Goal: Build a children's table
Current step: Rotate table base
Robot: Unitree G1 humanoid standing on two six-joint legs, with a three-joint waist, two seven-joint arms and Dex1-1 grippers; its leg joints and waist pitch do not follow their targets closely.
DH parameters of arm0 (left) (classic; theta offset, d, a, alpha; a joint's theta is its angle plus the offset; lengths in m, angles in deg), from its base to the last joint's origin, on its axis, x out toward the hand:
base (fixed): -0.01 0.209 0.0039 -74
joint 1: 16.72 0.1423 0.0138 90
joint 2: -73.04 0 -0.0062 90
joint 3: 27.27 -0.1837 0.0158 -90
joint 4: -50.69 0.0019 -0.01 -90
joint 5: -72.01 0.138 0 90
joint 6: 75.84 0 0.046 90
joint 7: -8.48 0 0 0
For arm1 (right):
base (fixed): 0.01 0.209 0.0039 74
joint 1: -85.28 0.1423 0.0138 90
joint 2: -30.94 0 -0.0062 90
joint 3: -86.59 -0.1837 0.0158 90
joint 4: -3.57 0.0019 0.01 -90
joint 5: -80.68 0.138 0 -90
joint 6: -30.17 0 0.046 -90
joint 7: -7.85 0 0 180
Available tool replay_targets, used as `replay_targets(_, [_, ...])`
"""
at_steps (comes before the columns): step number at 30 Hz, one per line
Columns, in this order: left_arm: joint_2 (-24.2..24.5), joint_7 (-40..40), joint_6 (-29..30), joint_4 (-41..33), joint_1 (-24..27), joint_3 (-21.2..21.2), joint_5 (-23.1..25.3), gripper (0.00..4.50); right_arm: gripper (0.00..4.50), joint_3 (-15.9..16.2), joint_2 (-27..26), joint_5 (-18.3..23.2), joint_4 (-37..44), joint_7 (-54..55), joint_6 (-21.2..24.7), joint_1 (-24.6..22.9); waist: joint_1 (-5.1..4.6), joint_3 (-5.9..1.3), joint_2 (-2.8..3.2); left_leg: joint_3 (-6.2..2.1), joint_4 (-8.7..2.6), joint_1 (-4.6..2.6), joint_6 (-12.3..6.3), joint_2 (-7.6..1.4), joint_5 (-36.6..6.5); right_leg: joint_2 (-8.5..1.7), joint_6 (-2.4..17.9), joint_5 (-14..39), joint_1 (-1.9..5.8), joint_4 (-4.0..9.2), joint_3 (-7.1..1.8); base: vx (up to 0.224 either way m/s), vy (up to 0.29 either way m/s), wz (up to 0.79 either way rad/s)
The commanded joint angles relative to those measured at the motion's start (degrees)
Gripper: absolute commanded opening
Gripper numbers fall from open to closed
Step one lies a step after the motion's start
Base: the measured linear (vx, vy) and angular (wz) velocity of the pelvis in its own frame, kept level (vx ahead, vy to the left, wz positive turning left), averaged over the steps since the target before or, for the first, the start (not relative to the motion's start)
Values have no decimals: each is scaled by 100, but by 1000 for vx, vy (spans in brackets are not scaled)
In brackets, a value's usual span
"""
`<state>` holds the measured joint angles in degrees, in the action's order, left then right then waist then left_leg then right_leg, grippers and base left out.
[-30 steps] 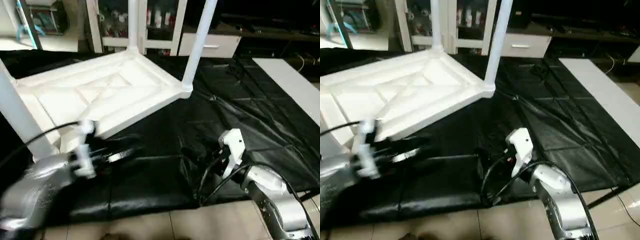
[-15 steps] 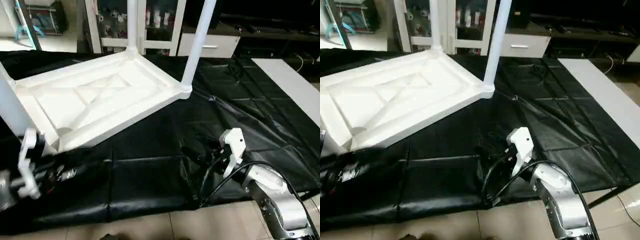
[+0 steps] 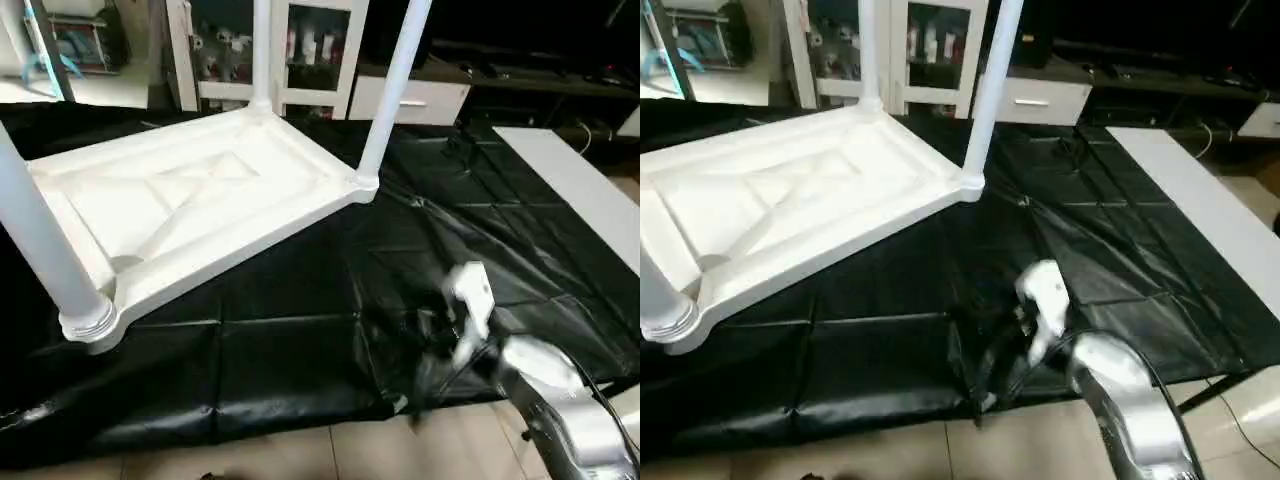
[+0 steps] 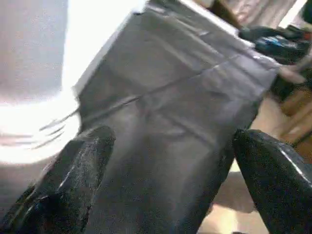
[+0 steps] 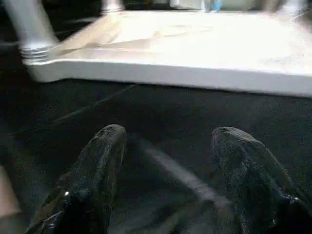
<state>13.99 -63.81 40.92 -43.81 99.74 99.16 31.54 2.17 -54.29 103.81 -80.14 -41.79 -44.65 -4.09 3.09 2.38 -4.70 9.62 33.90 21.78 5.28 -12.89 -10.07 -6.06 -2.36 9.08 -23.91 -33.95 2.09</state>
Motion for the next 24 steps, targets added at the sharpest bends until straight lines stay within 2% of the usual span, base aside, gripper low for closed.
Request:
replay_targets(1, [80,-54,-206,46,-30,217,132,439,311,46,102,464,373,-340,362,-15,-16,-141,167,-33,-601,-170,221,15,-3644,-1,345,3305,14,566,-76,0,0,0])
replay_targets(3, [38,42,-502,170,-196,324,232,439,311,83,185,793,569,-545,682,-54,-14,-117,168,-54,-612,-195,249,14,-3798,4,333,3455,-12,600,-57,0,0,0])
replay_targets(4, [38,42,-502,170,-196,324,232,439,311,83,185,793,569,-545,682,-54,-5,-107,195,-57,-606,-232,299,12,-3950,0,323,3532,-42,617,-50,0,0,0])
replay_targets(5, [-15,166,-753,278,-400,368,278,439,311,121,240,927,653,-658,832,-62,-14,-98,193,-72,-613,-233,309,17,-4000,1,318,3563,-34,626,-38,0,0,0])
replay_targets(6, [-77,304,-1109,390,-660,348,384,439,311,166,280,1004,698,-729,969,-49,-16,-70,207,-111,-646,-239,344,20,-4196,15,283,3726,-1,660,12,0,0,0])
replay_targets(7, [-142,436,-1612,501,-952,270,574,439,311,220,315,1069,737,-787,1123,-22,-11,-54,244,-141,-671,-300,391,15,-4405,41,282,3736,5,719,61,0,0,0])
replay_targets(8, [-186,496,-1674,520,-1113,230,550,439,311,241,335,1119,761,-826,1209,-7,-9,-74,252,-166,-661,-321,412,24,-4455,24,305,3645,47,719,79,0,0,0])
replay_targets(9, [-202,540,-1661,494,-1249,133,552,439,311,256,339,1129,772,-830,1244,17,-14,-72,257,-182,-681,-304,429,24,-4472,15,327,3627,78,708,94,0,0,0])
replay_targets(10, [-215,553,-1611,473,-1328,81,544,439,311,257,349,1149,791,-830,1282,29,-39,-62,256,-219,-733,-257,464,15,-4574,13,318,3638,149,691,146,0,0,0])
replay_targets(11, [-225,551,-1472,449,-1411,22,479,439,311,255,355,1161,792,-835,1304,44,-48,-61,254,-223,-761,-255,475,8,-4651,21,309,3661,179,693,178,0,0,0])
replay_targets(12, [-228,588,-1458,469,-1495,-41,515,439,311,250,354,1165,782,-835,1310,57,-71,-30,268,-232,-826,-259,466,-14,-4874,53,281,3723,237,709,286,-52,3,-11])
replay_targets(13, [-237,606,-1482,504,-1547,-63,543,439,311,246,358,1176,785,-830,1324,62,-97,16,313,-187,-1029,-171,471,-71,-5183,158,322,3486,396,579,462,-94,3,-6])
replay_targets(14, [-234,647,-1487,608,-1684,-141,586,439,311,236,374,1213,798,-821,1365,77,185,-28,425,-4,-1385,333,525,-140,-5549,178,482,2161,891,-483,398,-94,3,-6])
replay_targets(15, [-229,683,-1519,659,-1731,-168,631,439,311,234,378,1222,803,-818,1376,81,330,-9,371,152,-1433,400,412,-148,-5499,218,414,1825,871,-654,324,-87,-40,6])
replay_targets(16, [-222,734,-1650,921,-1952,-283,754,439,311,230,390,1254,832,-801,1426,99,357,-62,156,228,-1171,-22,375,-57,-4571,67,192,3065,510,-400,-32,26,-117,6])
replay_targets(17, [-222,714,-1687,1020,-2031,-323,764,439,311,230,393,1262,842,-795,1441,106,304,-99,-174,86,-449,-345,307,69,-3470,-240,-69,4690,91,340,-184,26,-117,6])
replay_targets(18, [-231,717,-1770,1131,-2170,-388,794,439,311,225,390,1257,854,-782,1457,106,312,-39,-210,-122,409,-454,69,176,-1323,-708,-92,6689,-221,994,-511,47,-80,-19])
replay_targets(19, [-236,750,-1821,1217,-2331,-475,828,439,311,220,386,1247,863,-768,1469,103,446,-82,4,-312,25,-160,134,42,-705,-747,194,5933,269,741,-535,0,0,0])
replay_targets(20, [-242,794,-1835,1254,-2426,-544,874,439,311,224,382,1239,862,-764,1466,98,532,-190,119,-220,-396,-312,349,-41,-1395,-237,464,3753,177,370,-232,0,0,0])
replay_targets(21, [-249,817,-1855,1279,-2475,-580,907,439,311,227,380,1235,862,-763,1462,97,501,-202,176,-213,-466,-363,411,-65,-1736,-70,648,2666,143,223,-176,0,0,0])
replay_targets(22, [-257,845,-1885,1312,-2536,-625,950,439,311,231,378,1229,862,-761,1457,94,503,-180,212,-171,-536,-342,373,-73,-2016,-4,994,1381,187,146,-136,-44,1,18])
replay_targets(23, [-260,922,-1884,1399,-2633,-711,1040,439,311,233,370,1225,856,-756,1455,100,480,-125,245,-149,-593,-353,370,-59,-2754,6,1053,1800,176,212,-146,-44,1,18])
replay_targets(24, [-266,934,-1914,1428,-2664,-735,1075,439,311,233,368,1223,855,-754,1455,100,480,-125,245,-149,-593,-353,370,-59,-2754,6,1053,1800,176,212,-146,0,0,0])
